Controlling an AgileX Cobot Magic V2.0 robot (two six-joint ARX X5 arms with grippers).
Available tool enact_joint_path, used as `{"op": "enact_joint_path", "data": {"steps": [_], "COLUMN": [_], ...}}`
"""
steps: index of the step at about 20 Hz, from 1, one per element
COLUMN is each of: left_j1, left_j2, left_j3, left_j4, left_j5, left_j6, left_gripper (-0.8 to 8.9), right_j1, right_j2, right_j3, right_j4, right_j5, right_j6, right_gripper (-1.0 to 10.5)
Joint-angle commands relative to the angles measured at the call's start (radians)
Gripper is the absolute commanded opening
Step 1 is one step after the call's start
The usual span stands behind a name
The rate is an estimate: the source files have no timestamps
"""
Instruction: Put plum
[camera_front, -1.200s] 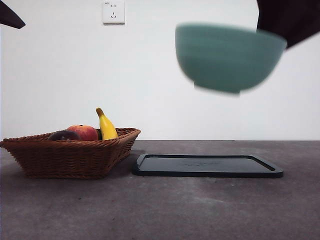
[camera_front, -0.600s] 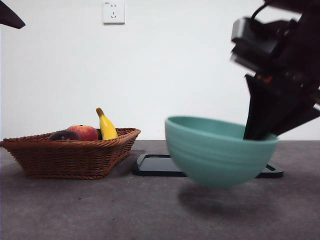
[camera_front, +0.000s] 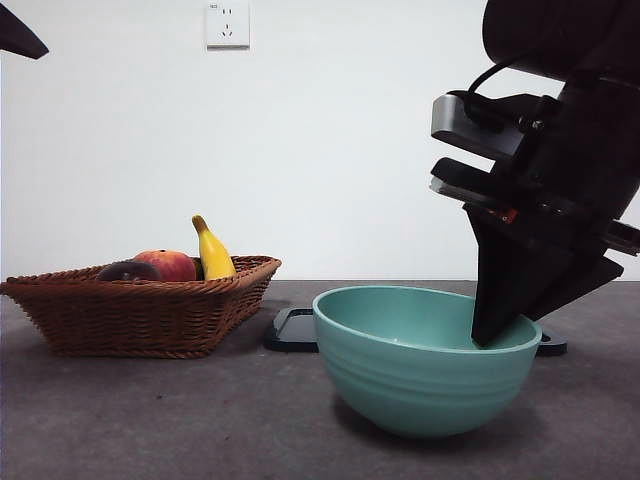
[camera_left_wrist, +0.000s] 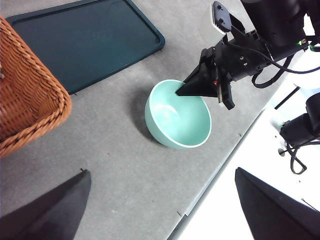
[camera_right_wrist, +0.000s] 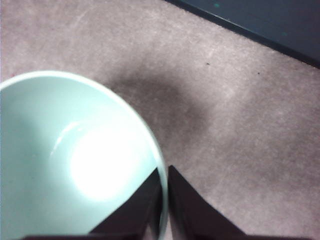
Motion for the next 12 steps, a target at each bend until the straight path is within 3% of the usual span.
{"op": "enact_joint_path", "data": {"steps": [1, 5, 8, 12], "left_j1": [-0.003, -0.003, -0.003, -0.003], "left_j2": [0.006, 0.006, 0.006, 0.006], "left_j3": [0.011, 0.011, 0.011, 0.011], "left_j4": [0.008, 0.003, -0.004, -0.011], "left_j5": [0.005, 0.005, 0.005, 0.005], "left_j6": [0.014, 0.014, 0.015, 0.015], "left_gripper": [4.63, 4.63, 4.63, 4.63], "right_j1": [0.015, 0.015, 0.015, 0.014], "right_j2": [0.01, 0.01, -0.003, -0.086], "right_j3": [0.004, 0.005, 0.021, 0.114], "right_j4": [0.006, 0.006, -0.013, -0.146], "right_j5": [0.003, 0.003, 0.001, 0.016], "right_j6": [0.017, 0.036, 0.036, 0.022], "right_gripper": [0.8, 3.3, 4.3, 4.5]}}
